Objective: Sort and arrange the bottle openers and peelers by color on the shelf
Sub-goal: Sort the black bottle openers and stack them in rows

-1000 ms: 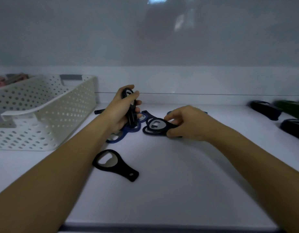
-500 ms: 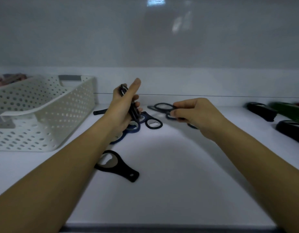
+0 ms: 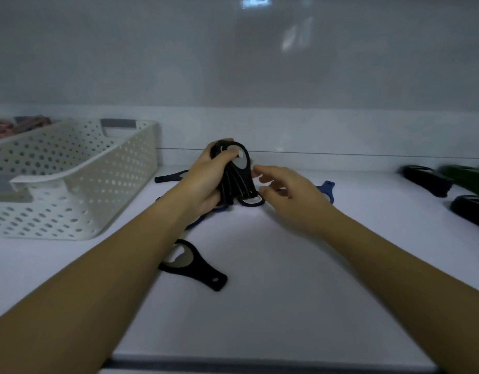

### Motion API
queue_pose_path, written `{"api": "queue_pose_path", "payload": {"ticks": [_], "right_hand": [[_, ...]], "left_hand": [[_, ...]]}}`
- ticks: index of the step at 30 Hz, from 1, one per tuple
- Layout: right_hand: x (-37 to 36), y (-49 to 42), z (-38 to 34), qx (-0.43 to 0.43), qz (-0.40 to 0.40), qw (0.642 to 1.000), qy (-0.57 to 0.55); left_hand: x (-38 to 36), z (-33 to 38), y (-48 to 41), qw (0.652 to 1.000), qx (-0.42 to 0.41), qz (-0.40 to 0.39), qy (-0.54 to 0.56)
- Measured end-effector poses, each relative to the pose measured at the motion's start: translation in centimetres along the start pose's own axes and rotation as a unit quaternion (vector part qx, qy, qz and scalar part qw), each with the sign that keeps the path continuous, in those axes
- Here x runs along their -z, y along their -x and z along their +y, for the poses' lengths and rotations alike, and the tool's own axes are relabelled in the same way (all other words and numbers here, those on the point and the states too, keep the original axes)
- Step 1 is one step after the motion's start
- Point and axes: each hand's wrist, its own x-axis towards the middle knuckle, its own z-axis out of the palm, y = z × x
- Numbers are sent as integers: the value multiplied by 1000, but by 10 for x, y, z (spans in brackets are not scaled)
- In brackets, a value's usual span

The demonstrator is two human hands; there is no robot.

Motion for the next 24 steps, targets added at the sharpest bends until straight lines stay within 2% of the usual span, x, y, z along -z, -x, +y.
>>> {"api": "queue_pose_path", "payload": {"ticks": [2, 5, 7, 9, 12, 16, 18, 21, 24], "right_hand": [[3, 1, 4, 9, -9, 997, 70], [4, 5, 8, 21, -91, 978, 186], [1, 5, 11, 32, -113, 972, 205], [1, 4, 10, -6, -92, 985, 148], [3, 4, 9, -28, -72, 990, 121], [7, 3, 6, -63, -50, 996, 41], [10, -1, 8, -88, -12, 996, -1], [20, -6, 8, -133, 62, 983, -114], [33, -9, 4, -114, 101, 958, -244]], "left_hand": [[3, 1, -1, 1000, -3, 5, 3], [7, 2, -1, 1000, 1, -12, -12], [10, 5, 1, 999, 5, -30, -20], [12, 8, 2, 999, 18, -46, -24], [15, 8, 2, 997, 27, -64, -40], [14, 5, 2, 998, 9, -41, -50], [15, 5, 0, 998, 2, -27, -55], [19, 5, -2, 998, -10, -25, -61], [20, 6, -4, 998, -22, -29, -57]]}}
